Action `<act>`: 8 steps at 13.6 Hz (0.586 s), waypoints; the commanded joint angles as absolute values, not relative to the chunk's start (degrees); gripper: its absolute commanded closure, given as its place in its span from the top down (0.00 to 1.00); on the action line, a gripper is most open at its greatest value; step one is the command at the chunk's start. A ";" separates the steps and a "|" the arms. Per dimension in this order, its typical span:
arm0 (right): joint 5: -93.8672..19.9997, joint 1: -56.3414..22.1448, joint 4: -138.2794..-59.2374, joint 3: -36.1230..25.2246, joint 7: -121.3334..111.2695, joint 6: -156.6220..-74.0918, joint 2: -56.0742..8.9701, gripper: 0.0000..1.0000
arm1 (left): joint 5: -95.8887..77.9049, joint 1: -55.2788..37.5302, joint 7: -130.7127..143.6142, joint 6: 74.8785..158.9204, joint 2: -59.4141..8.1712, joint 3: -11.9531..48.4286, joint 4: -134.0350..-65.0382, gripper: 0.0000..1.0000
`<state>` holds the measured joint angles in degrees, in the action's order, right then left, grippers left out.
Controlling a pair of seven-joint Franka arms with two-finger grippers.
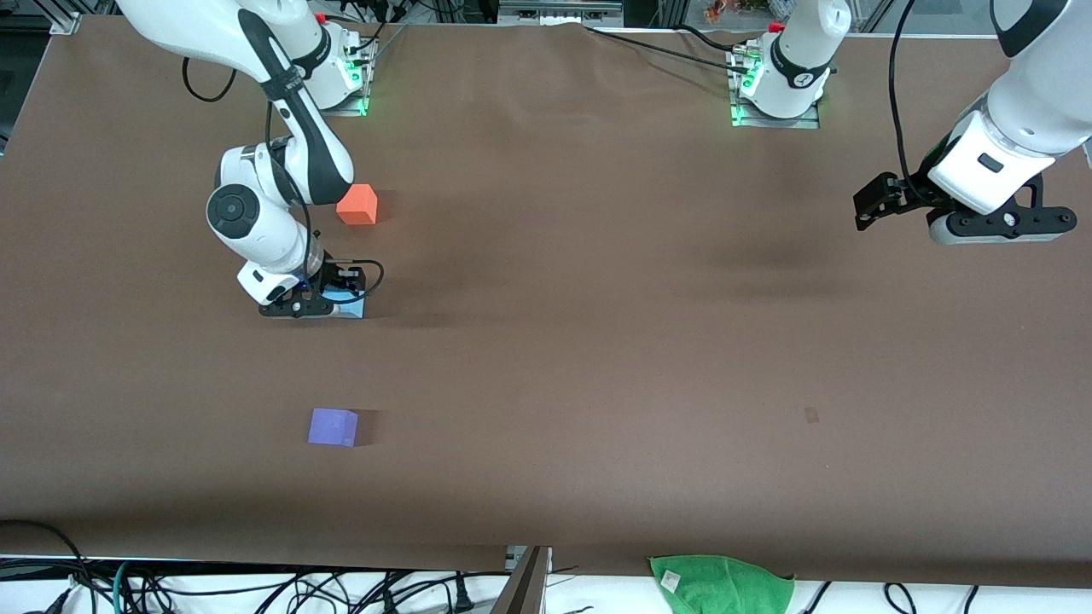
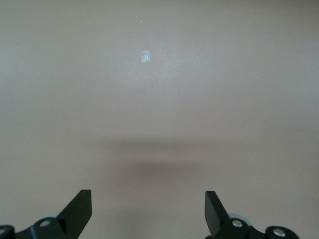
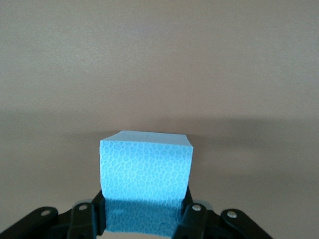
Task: Place blue block between orange and purple blocks
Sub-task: 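Carry the blue cube with the right gripper toward the orange cube, then lower the blue cube between orange and purple cubes, open the right gripper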
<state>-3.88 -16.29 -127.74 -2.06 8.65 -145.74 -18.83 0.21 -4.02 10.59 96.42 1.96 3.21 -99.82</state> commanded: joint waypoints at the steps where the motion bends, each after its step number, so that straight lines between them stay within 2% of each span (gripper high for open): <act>1: -5.19 -15.82 -129.02 -1.41 6.33 -148.79 -19.94 0.13 | 1.05 -3.16 9.67 95.89 2.46 3.96 -99.93 1.00; 4: -5.19 -15.91 -128.85 -1.32 6.24 -149.68 -20.65 0.21 | 1.05 -3.25 9.75 95.71 2.55 4.04 -99.93 1.00; 5: -5.19 -16.00 -128.76 -1.32 6.24 -149.68 -20.65 0.43 | 1.05 -3.16 9.67 95.71 2.55 4.04 -99.93 1.00; 6: -5.19 -16.00 -128.41 -1.32 6.33 -149.50 -20.57 0.87 | 1.05 -3.16 9.67 95.71 2.55 4.04 -99.93 1.00; 7: -5.19 -16.00 -127.97 -1.32 6.15 -149.15 -20.13 1.00 | 1.05 -3.16 9.67 95.71 2.46 3.96 -99.93 1.00; 8: -5.19 -16.00 -127.62 -1.32 6.07 -148.72 -19.60 1.00 | 1.05 -3.16 9.67 95.71 2.55 3.96 -99.93 1.00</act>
